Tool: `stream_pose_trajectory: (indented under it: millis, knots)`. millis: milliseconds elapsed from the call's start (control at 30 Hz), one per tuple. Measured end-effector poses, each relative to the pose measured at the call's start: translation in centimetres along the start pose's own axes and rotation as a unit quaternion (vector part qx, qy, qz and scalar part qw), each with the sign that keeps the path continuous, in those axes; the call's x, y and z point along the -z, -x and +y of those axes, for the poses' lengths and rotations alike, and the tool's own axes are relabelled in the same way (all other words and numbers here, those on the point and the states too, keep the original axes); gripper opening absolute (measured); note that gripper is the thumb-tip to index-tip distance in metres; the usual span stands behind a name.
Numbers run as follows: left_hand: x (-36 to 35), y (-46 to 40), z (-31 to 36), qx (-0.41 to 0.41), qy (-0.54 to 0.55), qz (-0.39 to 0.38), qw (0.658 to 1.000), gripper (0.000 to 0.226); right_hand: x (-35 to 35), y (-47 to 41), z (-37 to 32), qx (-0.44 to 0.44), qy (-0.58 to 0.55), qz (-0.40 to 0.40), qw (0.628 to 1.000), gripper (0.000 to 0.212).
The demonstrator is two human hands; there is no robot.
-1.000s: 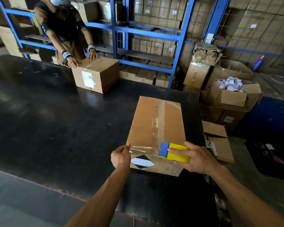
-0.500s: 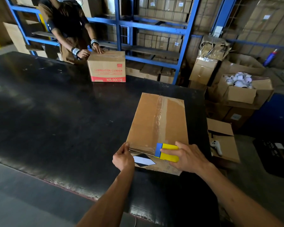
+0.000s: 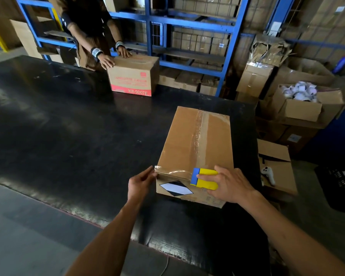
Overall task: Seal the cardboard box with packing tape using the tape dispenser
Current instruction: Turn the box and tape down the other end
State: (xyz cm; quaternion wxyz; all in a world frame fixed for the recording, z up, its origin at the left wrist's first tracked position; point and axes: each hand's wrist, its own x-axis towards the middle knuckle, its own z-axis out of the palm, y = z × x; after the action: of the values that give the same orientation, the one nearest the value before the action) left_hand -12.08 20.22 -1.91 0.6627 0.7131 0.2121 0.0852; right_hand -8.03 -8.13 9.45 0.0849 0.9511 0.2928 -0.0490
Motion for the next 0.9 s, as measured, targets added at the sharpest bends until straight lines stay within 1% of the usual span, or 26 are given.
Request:
stream_pose_trajectory:
  millis: [33,67,100,133,167,200,233,267,300,333,367,400,533,700,800,900]
  knots:
    - [0.7,-0.7,-0.3,-0.048,-0.062,-0.025,0.997,0.05,-0.1,0.0,0.0,-0.001,-0.002,-0.001,1.0,0.053]
    - [1.2,-1.4,-0.6,-0.109,-0.131,-0.042,0.984,0.055,-0.1,-0.1,0.1,-0.001,-0.004,-0.002,1.0,0.052]
    - [1.4,-2.0,-0.6,-0.184,-0.204,-0.056,0.96,0.062,-0.1,-0.1,0.1,-0.001,-0.006,-0.005,1.0,0.052]
    - [1.3,-2.6,-0.5,-0.269,-0.275,-0.072,0.92,0.068,-0.2,-0.2,0.1,-0.001,-0.007,-0.007,1.0,0.052]
    - [0.8,-3.2,0.2,-0.351,-0.341,-0.093,0.867,0.073,-0.3,-0.3,0.2,-0.001,-0.005,-0.008,1.0,0.053]
    - [0.0,-3.7,1.1,-0.422,-0.402,-0.119,0.804,0.073,-0.3,-0.3,0.2,0.001,-0.003,-0.007,1.0,0.053]
    - [-1.1,-4.3,2.0,-0.479,-0.459,-0.148,0.734,0.07,-0.3,-0.4,0.2,0.004,-0.001,-0.005,1.0,0.053]
    - [-2.1,-5.0,2.5,-0.518,-0.511,-0.177,0.663,0.067,-0.4,-0.4,0.2,0.007,0.0,-0.002,1.0,0.053]
    - [-2.9,-5.7,2.7,-0.545,-0.549,-0.205,0.6,0.066,-0.4,-0.4,0.2,0.007,0.0,-0.001,1.0,0.053]
    - [-3.3,-6.4,2.3,-0.56,-0.572,-0.23,0.553,0.065,-0.5,-0.4,0.2,0.007,0.001,-0.001,1.0,0.053]
    - [-3.5,-6.9,1.6,-0.564,-0.583,-0.248,0.529,0.064,-0.5,-0.4,0.2,0.008,0.003,-0.001,1.0,0.053]
    - [-3.5,-7.4,0.8,-0.562,-0.584,-0.258,0.526,0.062,-0.6,-0.4,0.1,0.011,0.008,0.001,1.0,0.053]
    - [-3.3,-8.0,-0.4,-0.559,-0.554,-0.259,0.559,0.063,-0.8,-0.6,0.0,0.014,0.015,0.01,1.0,0.053]
    - [-3.2,-8.1,-0.2,-0.533,-0.549,-0.282,0.579,0.067,-1.0,-0.1,0.6,0.035,0.023,0.031,0.999,0.054]
    - [-3.2,-8.2,-0.1,-0.53,-0.559,-0.276,0.575,0.067,-1.5,1.6,3.1,0.059,0.022,0.037,0.997,0.055]
    - [-3.2,-8.3,-0.1,-0.535,-0.568,-0.273,0.563,0.067,-2.2,4.8,7.4,0.045,0.04,0.03,0.998,0.056]
